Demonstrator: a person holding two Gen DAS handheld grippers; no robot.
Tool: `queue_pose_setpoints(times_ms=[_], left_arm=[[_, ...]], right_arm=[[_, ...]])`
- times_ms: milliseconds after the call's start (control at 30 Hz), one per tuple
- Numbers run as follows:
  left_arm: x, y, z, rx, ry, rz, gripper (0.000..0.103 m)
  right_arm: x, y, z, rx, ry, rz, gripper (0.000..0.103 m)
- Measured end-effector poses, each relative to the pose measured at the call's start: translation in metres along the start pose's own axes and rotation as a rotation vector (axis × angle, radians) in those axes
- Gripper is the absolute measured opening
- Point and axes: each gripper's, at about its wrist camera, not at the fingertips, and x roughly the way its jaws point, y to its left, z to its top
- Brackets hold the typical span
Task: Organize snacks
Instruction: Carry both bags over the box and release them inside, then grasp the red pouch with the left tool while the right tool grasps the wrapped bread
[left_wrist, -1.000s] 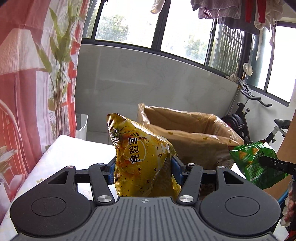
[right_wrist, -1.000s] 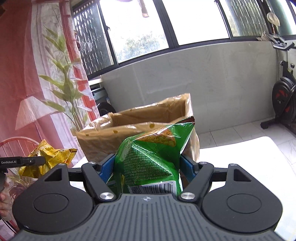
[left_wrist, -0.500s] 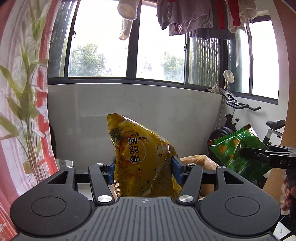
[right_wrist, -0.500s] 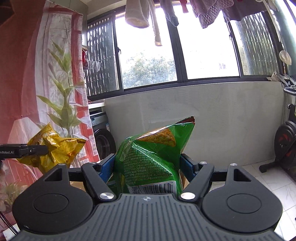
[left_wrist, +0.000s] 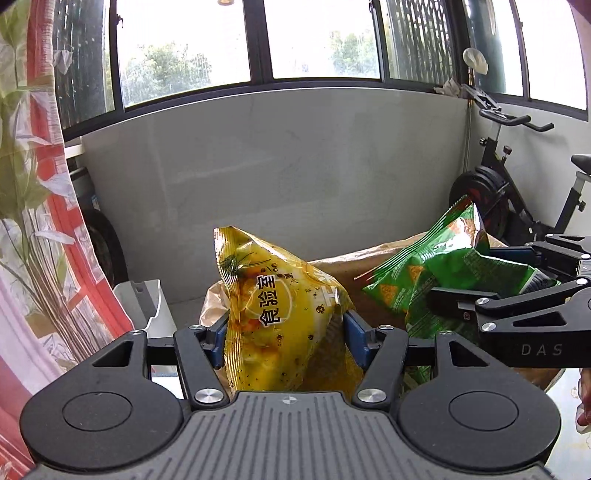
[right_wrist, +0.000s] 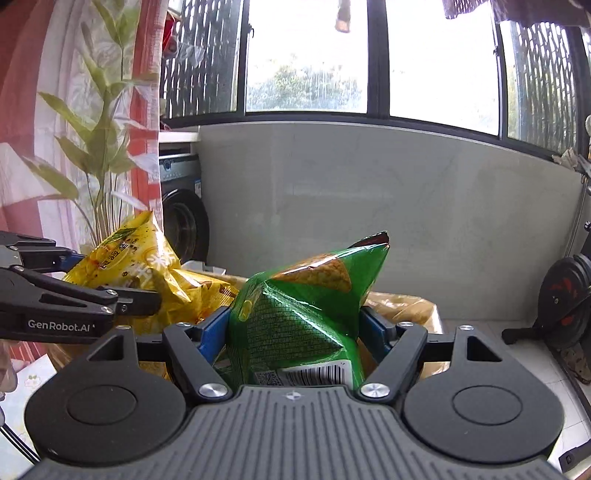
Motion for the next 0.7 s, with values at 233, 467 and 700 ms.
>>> queue_pose_setpoints(times_ms=[233,467,700], left_arm=[[-0.002,0.02,-0.004,-0.033,-0.004,0.007,0.082],[-0.031,0.036,-0.004,-0.15,-0.046,-0.038,0.082],[-0.076,0.046,-0.023,-0.168,-0.091,-0.057,0.082]], right_arm=[[0.028,0.001,-0.002,0.075,0.146,0.089,0.085],[-0.003,-0.013,0.0,0.166,0.063,0.116,0.085],[-0.061,-0.017,-0.007,0.173,-0.057,0.046,0.101]])
